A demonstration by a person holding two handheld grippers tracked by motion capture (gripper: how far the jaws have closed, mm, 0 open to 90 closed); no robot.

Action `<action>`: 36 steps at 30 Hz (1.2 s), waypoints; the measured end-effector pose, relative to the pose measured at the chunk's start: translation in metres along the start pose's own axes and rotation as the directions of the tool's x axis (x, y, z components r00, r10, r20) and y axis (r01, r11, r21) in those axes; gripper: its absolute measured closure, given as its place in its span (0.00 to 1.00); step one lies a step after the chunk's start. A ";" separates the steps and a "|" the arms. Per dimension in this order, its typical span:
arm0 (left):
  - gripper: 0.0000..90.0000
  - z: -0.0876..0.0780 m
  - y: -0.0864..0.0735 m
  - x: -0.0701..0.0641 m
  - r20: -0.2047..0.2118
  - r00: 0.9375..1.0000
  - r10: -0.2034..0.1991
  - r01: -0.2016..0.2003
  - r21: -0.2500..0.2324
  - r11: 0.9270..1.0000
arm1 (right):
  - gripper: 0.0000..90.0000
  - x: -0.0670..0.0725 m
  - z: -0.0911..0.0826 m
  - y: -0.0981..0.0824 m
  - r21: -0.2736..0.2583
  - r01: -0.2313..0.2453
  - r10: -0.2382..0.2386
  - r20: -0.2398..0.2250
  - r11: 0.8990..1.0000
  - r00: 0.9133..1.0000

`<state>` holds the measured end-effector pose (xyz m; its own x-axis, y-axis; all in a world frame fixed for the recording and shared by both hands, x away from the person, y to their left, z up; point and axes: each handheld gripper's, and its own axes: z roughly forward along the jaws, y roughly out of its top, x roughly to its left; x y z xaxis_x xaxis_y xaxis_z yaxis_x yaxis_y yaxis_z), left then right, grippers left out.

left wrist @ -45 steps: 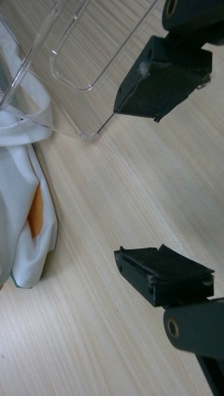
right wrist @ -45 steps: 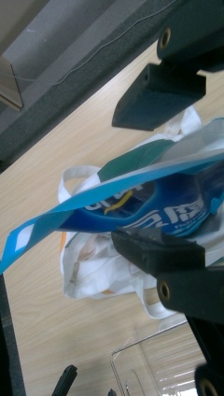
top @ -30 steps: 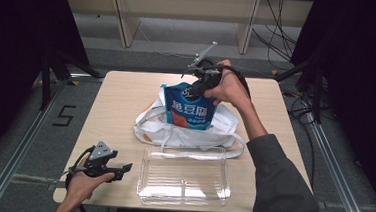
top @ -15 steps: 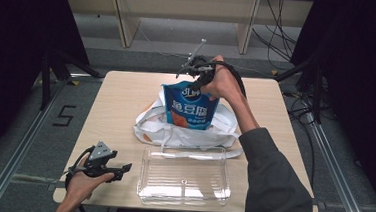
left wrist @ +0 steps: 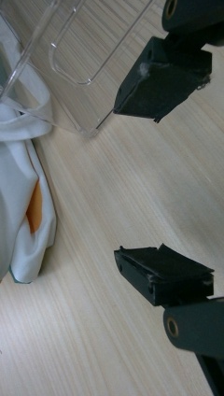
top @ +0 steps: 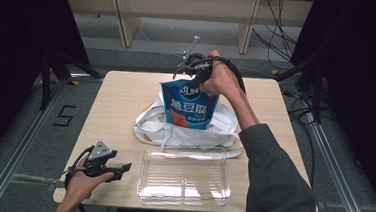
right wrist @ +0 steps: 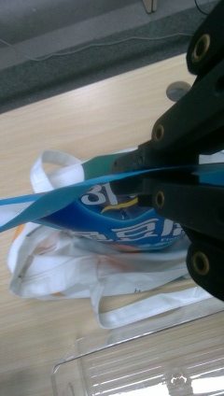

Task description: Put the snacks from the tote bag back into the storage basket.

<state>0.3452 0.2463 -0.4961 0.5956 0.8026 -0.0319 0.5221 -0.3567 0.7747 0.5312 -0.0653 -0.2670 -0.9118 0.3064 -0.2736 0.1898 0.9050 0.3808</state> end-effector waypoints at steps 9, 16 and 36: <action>0.27 0.000 0.001 0.001 -0.010 1.000 0.002 -0.002 -0.010 1.000 | 1.00 0.008 -0.048 0.014 -0.067 0.023 -0.019 0.055 0.997 0.998; 0.27 0.001 0.000 0.002 -0.009 1.000 -0.016 0.015 -0.020 1.000 | 1.00 0.015 -0.071 0.016 -0.060 0.085 -0.077 0.118 0.995 0.990; 0.28 0.001 0.000 0.005 -0.013 1.000 -0.015 0.015 0.005 1.000 | 1.00 0.057 -0.116 0.003 -0.113 0.120 -0.114 0.059 0.986 0.992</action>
<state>0.3483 0.2497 -0.4970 0.5794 0.8143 -0.0355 0.5345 -0.3468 0.7707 0.4375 -0.0794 -0.1790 -0.9042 0.2183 -0.3672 0.0364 0.8958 0.4429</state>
